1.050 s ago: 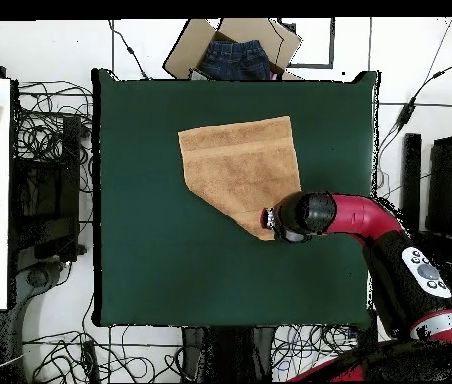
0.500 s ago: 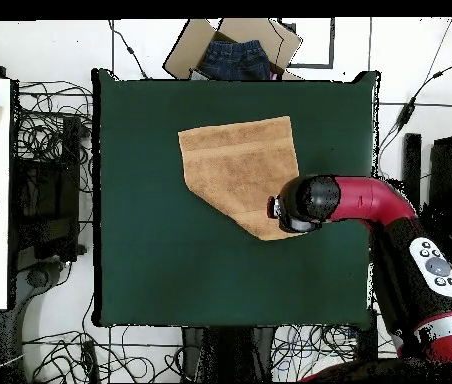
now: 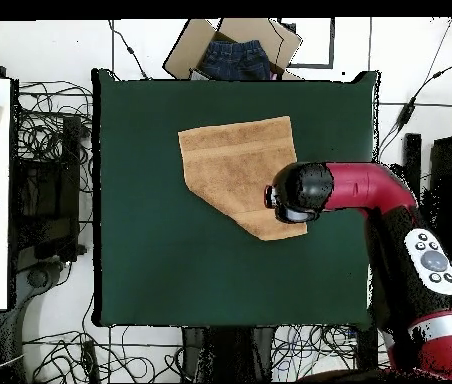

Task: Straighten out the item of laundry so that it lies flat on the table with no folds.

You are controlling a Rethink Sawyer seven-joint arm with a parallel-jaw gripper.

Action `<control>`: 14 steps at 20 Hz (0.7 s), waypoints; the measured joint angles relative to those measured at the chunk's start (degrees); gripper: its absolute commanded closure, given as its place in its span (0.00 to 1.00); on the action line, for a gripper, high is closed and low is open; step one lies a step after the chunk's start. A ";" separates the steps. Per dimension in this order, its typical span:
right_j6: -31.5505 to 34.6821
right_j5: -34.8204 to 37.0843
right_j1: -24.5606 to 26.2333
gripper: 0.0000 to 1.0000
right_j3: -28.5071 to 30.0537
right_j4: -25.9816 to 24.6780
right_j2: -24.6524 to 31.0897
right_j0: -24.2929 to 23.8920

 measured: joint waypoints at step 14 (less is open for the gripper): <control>-0.05 -3.32 5.39 0.00 -1.58 -2.28 -0.89 -0.03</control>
